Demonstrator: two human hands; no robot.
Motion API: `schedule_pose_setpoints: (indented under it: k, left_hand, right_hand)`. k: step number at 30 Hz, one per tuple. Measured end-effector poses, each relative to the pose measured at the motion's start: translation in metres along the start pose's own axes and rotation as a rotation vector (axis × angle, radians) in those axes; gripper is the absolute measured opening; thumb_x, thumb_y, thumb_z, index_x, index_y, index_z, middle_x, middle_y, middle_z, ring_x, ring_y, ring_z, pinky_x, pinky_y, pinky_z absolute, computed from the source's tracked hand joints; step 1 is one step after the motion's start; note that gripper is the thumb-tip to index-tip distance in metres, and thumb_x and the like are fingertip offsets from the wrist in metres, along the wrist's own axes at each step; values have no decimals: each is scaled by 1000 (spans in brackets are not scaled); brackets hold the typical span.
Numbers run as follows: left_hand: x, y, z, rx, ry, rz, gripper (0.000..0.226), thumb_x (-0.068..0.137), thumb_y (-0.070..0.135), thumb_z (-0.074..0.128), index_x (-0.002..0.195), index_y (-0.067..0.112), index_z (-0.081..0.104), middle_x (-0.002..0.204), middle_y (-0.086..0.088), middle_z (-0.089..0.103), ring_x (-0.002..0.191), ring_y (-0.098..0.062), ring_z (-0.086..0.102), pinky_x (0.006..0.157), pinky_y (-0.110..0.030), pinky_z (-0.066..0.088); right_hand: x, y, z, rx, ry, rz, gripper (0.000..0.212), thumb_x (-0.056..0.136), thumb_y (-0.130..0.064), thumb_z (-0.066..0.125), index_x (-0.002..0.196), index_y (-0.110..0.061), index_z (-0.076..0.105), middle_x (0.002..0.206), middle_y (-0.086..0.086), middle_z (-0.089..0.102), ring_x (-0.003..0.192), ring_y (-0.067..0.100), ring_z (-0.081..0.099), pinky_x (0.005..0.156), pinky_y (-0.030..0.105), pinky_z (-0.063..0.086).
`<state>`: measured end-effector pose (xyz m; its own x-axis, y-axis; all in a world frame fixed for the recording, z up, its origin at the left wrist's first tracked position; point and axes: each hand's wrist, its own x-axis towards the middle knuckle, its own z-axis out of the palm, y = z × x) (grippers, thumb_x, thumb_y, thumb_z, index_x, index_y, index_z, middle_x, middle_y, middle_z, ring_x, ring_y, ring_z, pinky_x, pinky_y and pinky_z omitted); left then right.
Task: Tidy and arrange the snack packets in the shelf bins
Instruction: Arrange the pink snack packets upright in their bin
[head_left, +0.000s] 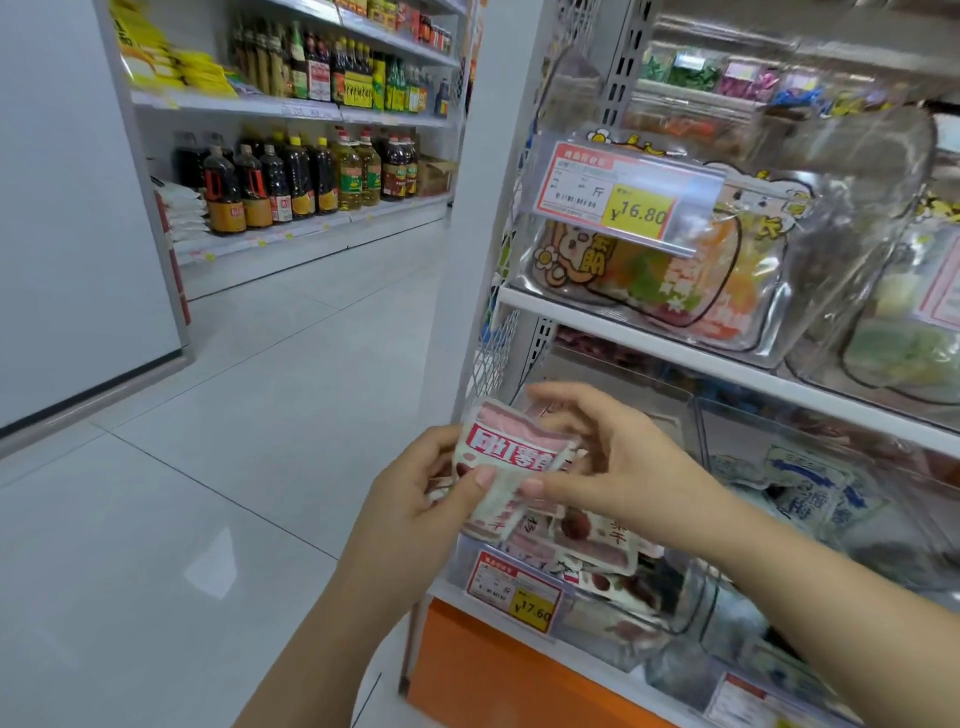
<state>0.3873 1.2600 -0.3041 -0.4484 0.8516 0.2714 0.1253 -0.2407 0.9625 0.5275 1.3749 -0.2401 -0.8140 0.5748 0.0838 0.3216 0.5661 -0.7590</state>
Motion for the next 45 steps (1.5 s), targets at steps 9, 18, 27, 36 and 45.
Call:
schedule_pose_setpoints:
  k: [9,18,27,36,45]
  left_hand:
    - [6,-9,3,406,115,139,33,88,18,62,110,42,57,102,26,57,97,16,50,76,5,33]
    - [8,-32,8,659,-5,240,34,92,16,58,120,35,60,109,30,54,99,13,50,83,0,33]
    - [16,-50,15,1025,-153,469,23,71,30,50,67,35,73,67,23,67,68,-7,61,50,-12,47]
    - [13,-48,18,978,-115,501,19,65,16,78,79,29,76,77,16,72,70,-11,64,56,-20,51]
    - [14,-51,26,992,-146,463,28,78,31,48,81,35,75,81,19,71,71,-6,67,60,-29,53]
  right_hand:
    - [-8,23,11,-539,106,-16,20,84,-35,68,96,-19,63,77,-4,64,66,11,56,59,24,42]
    - [-1,40,31,-611,-31,-43,25,86,-39,64,106,-24,64,94,-9,62,81,9,54,77,31,48]
    - [2,48,28,-672,-234,-20,16,91,-26,60,102,-24,72,95,-5,73,81,10,65,76,27,52]
    - [-24,63,-33,-679,-396,147,18,87,-32,65,103,-25,73,93,-13,73,79,-2,63,78,25,53]
    - [-9,68,2,-785,-558,80,17,87,-17,57,94,-14,72,88,3,70,73,18,59,70,28,49]
